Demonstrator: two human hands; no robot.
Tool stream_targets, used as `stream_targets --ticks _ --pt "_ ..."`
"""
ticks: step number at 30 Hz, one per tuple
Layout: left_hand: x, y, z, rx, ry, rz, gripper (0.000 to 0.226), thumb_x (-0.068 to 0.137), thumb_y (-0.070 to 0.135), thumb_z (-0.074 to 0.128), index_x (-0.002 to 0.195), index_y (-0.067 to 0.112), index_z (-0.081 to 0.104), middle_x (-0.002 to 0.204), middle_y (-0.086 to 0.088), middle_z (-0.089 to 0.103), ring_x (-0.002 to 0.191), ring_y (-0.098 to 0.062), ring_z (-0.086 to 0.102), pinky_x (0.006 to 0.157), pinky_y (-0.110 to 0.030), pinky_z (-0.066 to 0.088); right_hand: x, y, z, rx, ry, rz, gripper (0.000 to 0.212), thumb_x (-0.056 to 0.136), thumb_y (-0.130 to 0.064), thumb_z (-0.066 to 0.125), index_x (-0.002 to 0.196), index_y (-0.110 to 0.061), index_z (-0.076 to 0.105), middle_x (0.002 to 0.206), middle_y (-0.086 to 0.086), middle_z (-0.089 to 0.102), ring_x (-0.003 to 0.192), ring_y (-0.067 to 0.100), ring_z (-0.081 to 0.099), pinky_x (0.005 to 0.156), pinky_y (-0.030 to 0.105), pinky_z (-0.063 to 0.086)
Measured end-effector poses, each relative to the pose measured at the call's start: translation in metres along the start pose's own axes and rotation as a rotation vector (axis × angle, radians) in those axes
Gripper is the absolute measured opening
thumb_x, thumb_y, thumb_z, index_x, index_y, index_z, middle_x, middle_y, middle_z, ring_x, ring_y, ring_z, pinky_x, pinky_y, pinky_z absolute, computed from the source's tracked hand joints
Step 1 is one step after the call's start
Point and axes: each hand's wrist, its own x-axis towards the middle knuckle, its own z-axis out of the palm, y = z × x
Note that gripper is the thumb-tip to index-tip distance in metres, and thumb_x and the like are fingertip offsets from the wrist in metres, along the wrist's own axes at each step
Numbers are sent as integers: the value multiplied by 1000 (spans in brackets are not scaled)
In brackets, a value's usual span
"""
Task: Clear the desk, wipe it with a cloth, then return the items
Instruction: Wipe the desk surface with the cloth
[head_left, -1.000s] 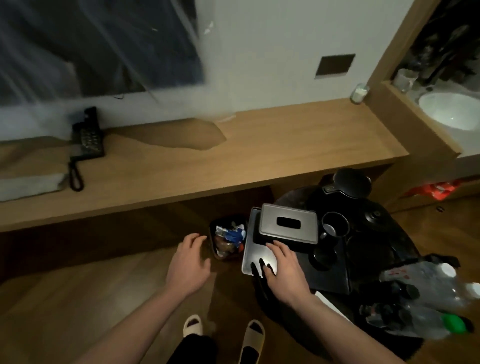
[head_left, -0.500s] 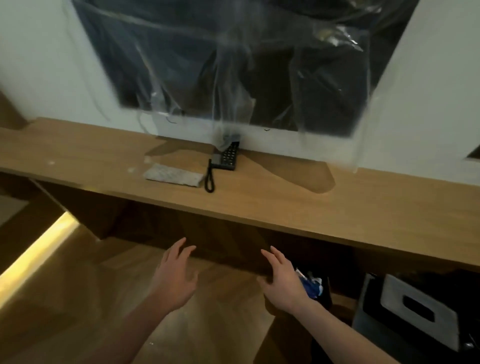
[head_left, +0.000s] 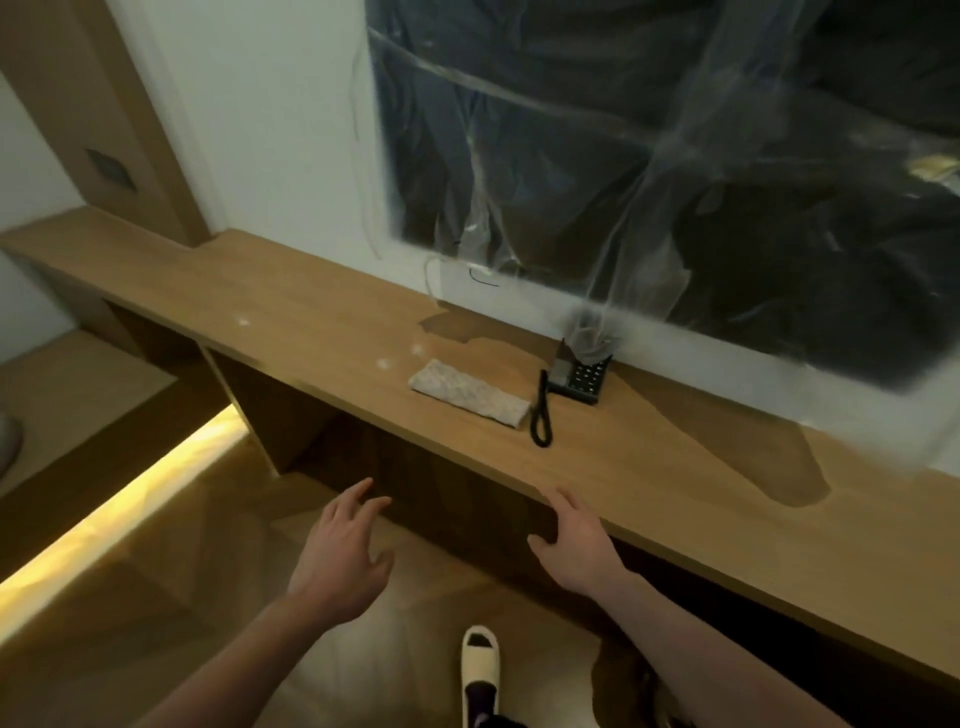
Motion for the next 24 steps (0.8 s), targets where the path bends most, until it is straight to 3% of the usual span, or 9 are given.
stream_targets --ticks 3,8,12,17,20,22,24 --pt "33 -16 -9 -1 1 -17 68 96 48 62 156 39 32 170 9 9 157 -17 9 126 -41 22 64 -16 1 -63 19 62 74 98 -37 65 161 -24 28 169 -1 22 156 23 22 125 42 30" --pt "104 -47 -27 -3 -26 -62 65 95 49 62 153 43 35 169 12 12 156 -15 11 125 -39 22 183 -33 7 -63 0 93 73 95 -34 65 159 -27 32 167 0 26 152 24 29 123 47 33" --pt "156 -69 -50 -1 -79 -106 63 95 49 63 151 42 37 168 13 15 155 -13 12 126 -38 20 268 -46 12 -113 -21 154 64 100 -40 58 156 -22 35 163 3 33 147 27 35 121 41 34" --pt "213 -98 -82 -38 -17 -182 56 94 48 65 146 42 44 165 14 24 153 -11 20 124 -35 25 349 -60 28 -208 -57 147 64 97 -43 62 152 -19 39 152 5 45 142 27 39 119 43 35" --pt "228 -114 -95 -66 5 -215 54 95 44 65 144 41 46 164 14 26 152 -10 21 124 -35 28 370 -71 44 -298 -113 203 73 96 -48 63 157 -22 32 157 5 41 144 26 40 118 42 38" --pt "236 -126 -104 -76 -5 -236 52 95 44 65 143 42 46 163 16 26 152 -9 20 125 -35 25 374 -77 52 -371 -79 240 65 96 -48 62 153 -28 39 152 2 47 137 24 47 111 41 44" --pt "243 -140 -113 -88 -8 -250 51 95 45 66 143 44 47 163 17 26 152 -7 21 125 -34 24 377 -82 55 -361 10 244 43 97 -39 61 139 -32 56 134 -3 59 123 20 55 102 39 50"
